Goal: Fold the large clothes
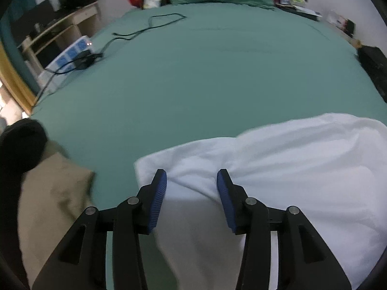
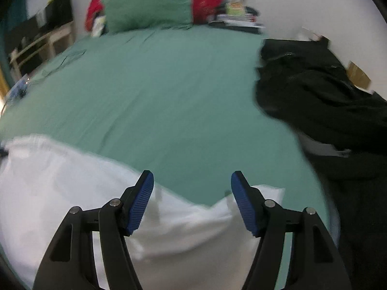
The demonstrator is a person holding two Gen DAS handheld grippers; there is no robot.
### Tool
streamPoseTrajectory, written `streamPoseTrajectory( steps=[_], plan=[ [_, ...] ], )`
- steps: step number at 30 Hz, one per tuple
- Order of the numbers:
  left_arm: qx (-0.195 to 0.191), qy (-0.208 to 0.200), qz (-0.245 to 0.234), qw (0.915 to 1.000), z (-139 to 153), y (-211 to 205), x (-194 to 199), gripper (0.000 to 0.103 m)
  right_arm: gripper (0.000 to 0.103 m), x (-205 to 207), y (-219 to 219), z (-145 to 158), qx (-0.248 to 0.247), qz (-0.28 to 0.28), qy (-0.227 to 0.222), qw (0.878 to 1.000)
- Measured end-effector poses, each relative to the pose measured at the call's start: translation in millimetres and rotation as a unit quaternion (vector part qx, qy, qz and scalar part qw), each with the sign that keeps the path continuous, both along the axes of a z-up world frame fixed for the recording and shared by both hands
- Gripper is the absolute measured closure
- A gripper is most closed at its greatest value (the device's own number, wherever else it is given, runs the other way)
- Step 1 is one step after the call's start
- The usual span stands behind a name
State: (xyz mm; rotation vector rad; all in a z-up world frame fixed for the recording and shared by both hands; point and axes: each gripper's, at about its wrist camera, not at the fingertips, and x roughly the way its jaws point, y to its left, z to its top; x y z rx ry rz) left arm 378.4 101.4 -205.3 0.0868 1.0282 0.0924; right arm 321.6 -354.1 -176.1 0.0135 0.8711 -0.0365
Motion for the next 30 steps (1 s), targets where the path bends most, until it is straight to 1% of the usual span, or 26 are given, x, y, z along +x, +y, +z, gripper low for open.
streamPoseTrajectory(
  steps=[2,3,5,6,8,9,11,12,14,15,17,18,20,21,22,24,25,26,27,28,30],
  plan=[
    [-0.006,0.0,0.027,0.9996,2,11,0,0.057,0.036,-6,-25,4,0.037,-0.019,0.003,0.999],
    [-0.019,0.003,0.04,0.999,1,23,3,0.057,0.036,-8,-33,3,0.046,-0.028,0.008,0.999],
    [-0.066,0.018,0.061,0.9957,1,38,-3,0.057,0.036,-15,-54,-4,0.069,-0.048,0.026,0.996],
    [-0.083,0.024,0.064,0.9942,-1,45,-5,0.057,0.036,-17,-60,-5,0.082,-0.059,0.03,0.994],
    [-0.095,0.026,0.062,0.9933,0,48,-18,0.057,0.036,-30,-73,-12,0.112,-0.078,0.037,0.99],
    [-0.097,0.026,0.067,0.9927,2,48,-28,0.057,0.036,-39,-78,-14,0.132,-0.083,0.041,0.987],
    [-0.118,0.023,0.074,0.99,7,47,-41,0.055,0.036,-62,-84,-17,0.177,-0.099,0.04,0.978],
    [-0.132,0.022,0.075,0.9882,7,48,-51,0.054,0.036,-73,-86,-18,0.195,-0.105,0.037,0.974],
    [-0.132,0.024,0.085,0.9872,8,45,-66,0.053,0.036,-102,-81,-24,0.228,-0.121,0.033,0.965],
    [-0.134,0.027,0.095,0.986,6,44,-77,0.053,0.036,-111,-77,-27,0.235,-0.123,0.034,0.964],
    [-0.157,0.033,0.108,0.9812,2,42,-98,0.051,0.036,-134,-66,-35,0.247,-0.115,0.039,0.962],
    [-0.162,0.036,0.11,0.9801,0,40,-106,0.051,0.036,-145,-60,-35,0.256,-0.106,0.033,0.96],
    [-0.147,0.034,0.096,0.9838,-1,30,-121,0.051,0.037,-163,-48,-34,0.275,-0.084,0.023,0.957],
    [-0.135,0.036,0.085,0.9865,-1,28,-124,0.051,0.04,-168,-43,-35,0.277,-0.079,0.023,0.957],
    [-0.131,0.034,0.081,0.9875,-1,26,-127,0.051,0.048,-174,-38,-38,0.28,-0.076,0.026,0.957],
    [-0.121,0.026,0.076,0.9893,-1,17,-139,0.052,0.095,-182,-27,-50,0.284,-0.065,0.045,0.956],
    [-0.105,0.023,0.073,0.9915,-2,13,-143,0.056,0.095,-186,-19,-54,0.284,-0.052,0.052,0.956],
    [-0.083,0.024,0.062,0.9944,-1,5,-146,0.078,0.095,-186,-14,-56,0.287,-0.042,0.053,0.956],
    [-0.082,0.024,0.042,0.9955,0,-2,-149,0.1,0.095,-187,-11,-55,0.284,-0.038,0.051,0.957],
    [-0.083,0.028,0.032,0.9957,1,-7,-152,0.099,0.095,-188,-8,-53,0.282,-0.035,0.052,0.957],
    [-0.078,0.024,0.029,0.9962,5,-14,-161,0.1,0.095,-193,-5,-49,0.273,-0.031,0.051,0.96]
  ],
)
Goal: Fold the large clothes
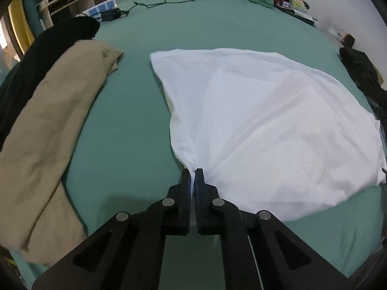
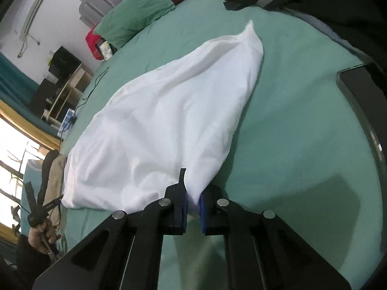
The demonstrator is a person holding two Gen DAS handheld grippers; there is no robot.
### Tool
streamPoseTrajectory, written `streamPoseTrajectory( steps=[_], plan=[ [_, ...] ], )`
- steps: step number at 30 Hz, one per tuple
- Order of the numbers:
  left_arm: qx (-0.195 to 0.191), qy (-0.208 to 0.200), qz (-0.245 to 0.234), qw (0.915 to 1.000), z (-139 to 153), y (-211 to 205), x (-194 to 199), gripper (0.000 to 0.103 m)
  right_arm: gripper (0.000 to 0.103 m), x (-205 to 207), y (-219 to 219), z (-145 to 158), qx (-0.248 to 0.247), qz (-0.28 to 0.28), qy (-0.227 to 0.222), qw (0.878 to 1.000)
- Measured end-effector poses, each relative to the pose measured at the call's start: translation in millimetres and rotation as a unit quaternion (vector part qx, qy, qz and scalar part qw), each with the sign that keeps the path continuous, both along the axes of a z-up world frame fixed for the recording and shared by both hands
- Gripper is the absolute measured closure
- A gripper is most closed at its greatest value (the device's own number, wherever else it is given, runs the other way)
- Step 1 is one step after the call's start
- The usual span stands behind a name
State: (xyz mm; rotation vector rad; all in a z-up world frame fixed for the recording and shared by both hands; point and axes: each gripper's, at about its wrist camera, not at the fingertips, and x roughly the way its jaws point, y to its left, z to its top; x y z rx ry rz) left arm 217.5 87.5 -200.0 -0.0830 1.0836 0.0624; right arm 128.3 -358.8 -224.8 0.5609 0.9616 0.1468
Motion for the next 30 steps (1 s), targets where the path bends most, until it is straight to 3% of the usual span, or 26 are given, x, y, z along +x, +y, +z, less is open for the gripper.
streamPoseTrajectory(
  steps=[7,10,16,26,30],
  plan=[
    [-0.034,-0.009,0.027,0.999,13,9,-34,0.1,0.096,-22,-3,25,-0.022,-0.01,-0.021,0.999],
    [-0.056,-0.004,0.041,0.9976,17,18,-48,0.1,0.096,-35,-6,22,-0.02,-0.013,-0.01,1.0],
    [-0.064,0.011,0.041,0.9971,13,19,-68,0.1,0.096,-58,-16,11,-0.019,-0.014,0.014,1.0],
    [-0.072,0.03,0.041,0.9961,4,15,-68,0.099,0.095,-72,-6,7,-0.072,-0.011,0.037,0.997],
    [-0.083,0.038,0.048,0.9946,3,22,-71,0.094,0.089,-69,-13,4,-0.05,-0.023,0.039,0.998]
  ],
)
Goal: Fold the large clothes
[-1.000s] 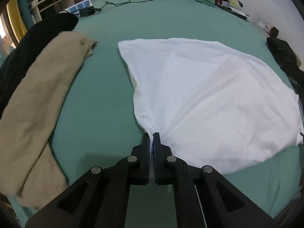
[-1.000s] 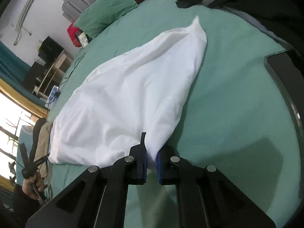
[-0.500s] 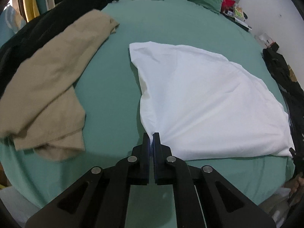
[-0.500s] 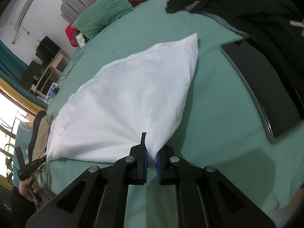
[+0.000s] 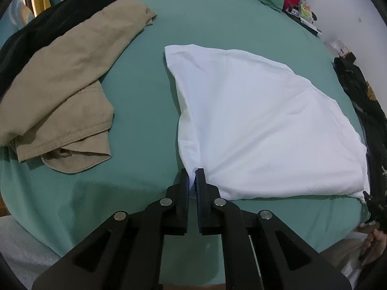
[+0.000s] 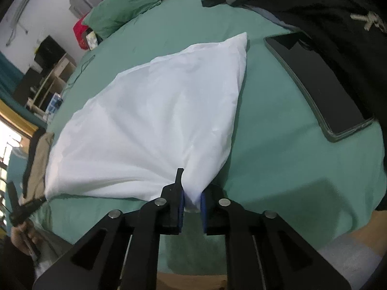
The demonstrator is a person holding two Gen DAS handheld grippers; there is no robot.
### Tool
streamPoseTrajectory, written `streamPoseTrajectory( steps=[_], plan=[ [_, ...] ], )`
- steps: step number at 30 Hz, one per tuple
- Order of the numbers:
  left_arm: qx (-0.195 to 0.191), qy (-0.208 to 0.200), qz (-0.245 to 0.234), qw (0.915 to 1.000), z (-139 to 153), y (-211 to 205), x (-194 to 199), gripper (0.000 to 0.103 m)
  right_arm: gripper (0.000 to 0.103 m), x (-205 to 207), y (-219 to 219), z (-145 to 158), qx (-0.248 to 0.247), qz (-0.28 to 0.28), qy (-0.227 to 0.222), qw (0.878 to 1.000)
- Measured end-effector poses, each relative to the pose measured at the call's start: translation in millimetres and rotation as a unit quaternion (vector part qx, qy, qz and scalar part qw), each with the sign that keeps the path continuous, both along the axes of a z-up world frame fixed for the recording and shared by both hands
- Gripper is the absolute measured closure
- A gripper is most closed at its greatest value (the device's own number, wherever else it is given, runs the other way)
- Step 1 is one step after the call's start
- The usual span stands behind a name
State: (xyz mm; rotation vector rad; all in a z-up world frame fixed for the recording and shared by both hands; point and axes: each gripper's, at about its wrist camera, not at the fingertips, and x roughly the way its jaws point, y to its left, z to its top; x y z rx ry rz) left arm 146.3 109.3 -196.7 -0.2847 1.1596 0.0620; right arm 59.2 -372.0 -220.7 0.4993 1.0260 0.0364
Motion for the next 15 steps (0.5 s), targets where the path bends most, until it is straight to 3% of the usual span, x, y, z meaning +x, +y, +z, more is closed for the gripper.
streamPoseTrajectory(
  steps=[2,5,8,11,15],
  plan=[
    [-0.008,0.002,0.006,0.9999,2,6,-3,0.089,0.08,2,-3,3,-0.008,-0.01,-0.002,1.0],
    [-0.027,-0.007,0.019,0.9994,5,15,-3,0.069,0.063,3,-9,14,-0.028,-0.033,-0.02,0.999],
    [-0.048,-0.029,0.038,0.9977,14,25,7,0.067,0.047,0,-20,27,-0.043,-0.071,-0.054,0.995],
    [-0.04,-0.041,0.04,0.9976,16,31,26,0.061,0.043,4,-33,38,-0.056,-0.099,-0.084,0.99],
    [-0.007,-0.045,0.043,0.998,8,32,76,0.061,0.043,37,-34,43,-0.073,-0.088,-0.095,0.989]
  ],
)
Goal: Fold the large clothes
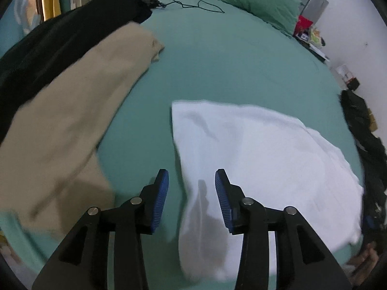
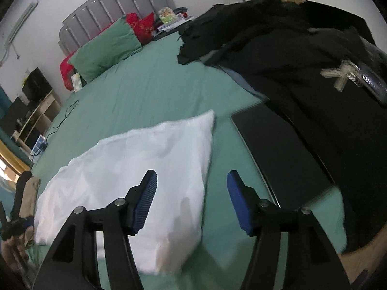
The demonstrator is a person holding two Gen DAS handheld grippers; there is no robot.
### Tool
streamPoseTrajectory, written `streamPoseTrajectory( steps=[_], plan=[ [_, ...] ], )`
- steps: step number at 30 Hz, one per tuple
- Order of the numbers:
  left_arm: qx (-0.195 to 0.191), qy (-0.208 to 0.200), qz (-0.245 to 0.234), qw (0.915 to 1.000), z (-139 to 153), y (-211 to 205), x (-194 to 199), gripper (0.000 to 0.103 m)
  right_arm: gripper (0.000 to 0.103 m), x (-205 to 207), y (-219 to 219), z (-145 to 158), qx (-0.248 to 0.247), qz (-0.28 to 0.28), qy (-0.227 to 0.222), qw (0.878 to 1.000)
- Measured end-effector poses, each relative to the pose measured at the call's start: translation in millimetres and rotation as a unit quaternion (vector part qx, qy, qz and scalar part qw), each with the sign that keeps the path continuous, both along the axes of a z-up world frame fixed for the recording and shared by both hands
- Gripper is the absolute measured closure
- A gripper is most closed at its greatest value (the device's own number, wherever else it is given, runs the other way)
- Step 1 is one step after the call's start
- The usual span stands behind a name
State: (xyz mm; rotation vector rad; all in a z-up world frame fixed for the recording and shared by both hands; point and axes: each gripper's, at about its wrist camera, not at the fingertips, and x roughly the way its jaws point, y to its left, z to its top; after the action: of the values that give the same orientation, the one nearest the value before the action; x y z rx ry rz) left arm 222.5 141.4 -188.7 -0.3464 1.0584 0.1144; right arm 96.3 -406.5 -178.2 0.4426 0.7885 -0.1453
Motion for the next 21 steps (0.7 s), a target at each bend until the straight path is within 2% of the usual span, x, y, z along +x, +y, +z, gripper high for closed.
streamPoseTrajectory(
  steps=[3,5,7,9,11,16,21],
  plan=[
    [-0.02,0.017,-0.001,0.9997,-16,1,33,0.061,0.043,20,-1,-4,-0.014,0.016,-0.005,1.0],
    [-0.018,0.029,-0.004,0.9994,-24,0,47,0.061,0.043,35,2,-8,-0.009,0.021,-0.011,1.0],
    [0.014,0.016,-0.008,0.9997,-23,-2,59,0.061,0.043,46,2,-13,-0.015,0.024,-0.006,1.0],
    [0.044,0.018,-0.01,0.9988,-26,-3,66,0.079,0.043,59,2,-17,-0.027,0.023,0.001,0.999],
    [0.064,0.008,-0.01,0.9979,-27,-2,67,0.083,0.043,68,0,-19,-0.032,0.021,0.006,0.999],
    [0.123,-0.003,-0.037,0.9917,-28,-19,75,0.086,0.043,93,12,-25,-0.077,0.036,0.03,0.996],
    [0.13,-0.01,-0.035,0.9909,-25,-23,78,0.086,0.043,103,11,-36,-0.086,0.025,0.057,0.994]
  ],
)
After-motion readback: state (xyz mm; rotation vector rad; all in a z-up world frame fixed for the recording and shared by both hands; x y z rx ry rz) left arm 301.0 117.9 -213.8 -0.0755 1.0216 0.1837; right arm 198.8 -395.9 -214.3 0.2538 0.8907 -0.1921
